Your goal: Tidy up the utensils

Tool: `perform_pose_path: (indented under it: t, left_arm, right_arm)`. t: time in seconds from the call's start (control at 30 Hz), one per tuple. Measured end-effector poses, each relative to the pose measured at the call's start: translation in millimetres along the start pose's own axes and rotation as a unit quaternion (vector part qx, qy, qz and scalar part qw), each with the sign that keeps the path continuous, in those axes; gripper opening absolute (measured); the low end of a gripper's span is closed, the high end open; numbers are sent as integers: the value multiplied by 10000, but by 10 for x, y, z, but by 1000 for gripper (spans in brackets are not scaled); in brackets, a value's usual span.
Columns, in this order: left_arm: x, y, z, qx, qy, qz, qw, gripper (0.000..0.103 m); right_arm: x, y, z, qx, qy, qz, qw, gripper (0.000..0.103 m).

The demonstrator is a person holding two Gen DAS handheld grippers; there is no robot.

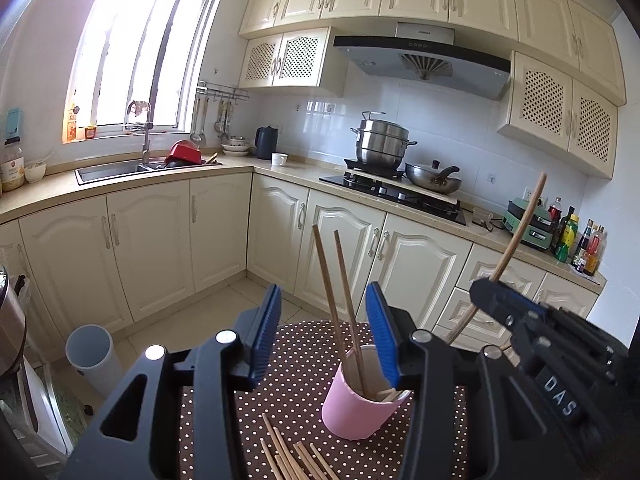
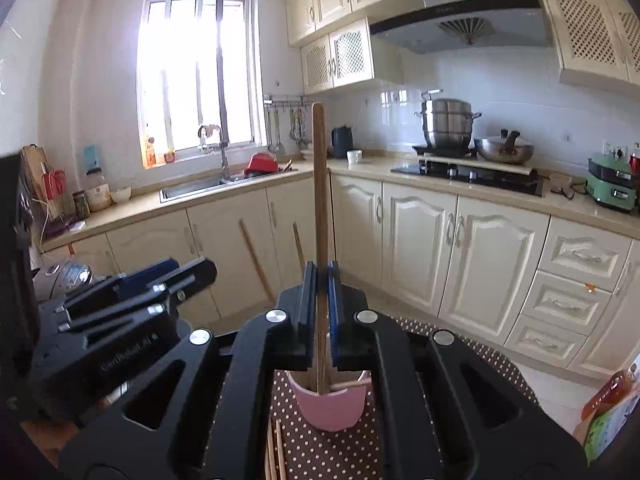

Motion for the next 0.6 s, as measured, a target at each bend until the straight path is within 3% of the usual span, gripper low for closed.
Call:
perform_pose_path:
  t: [0.23,0.6]
  left_arm:
    - [-54,-41,27,-52,52,-8,10000,46]
    - [-117,-106,94,-136,104,1,9999,50]
  right_arm:
    - [-12,-238,-111,-380,72,-37,9992,6]
    - [-17,-408,-141,-628,99,-142,9979,7]
Point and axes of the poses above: each gripper's, at about its wrist camera, not at the fingertips, and z roughly against the way its jaws point, x to its right, y to its top, the point moved 7 cm from there along -z, roughly the way its jaws point, and after that the axes turned 7 degrees about -y, right-handed, at the moved point
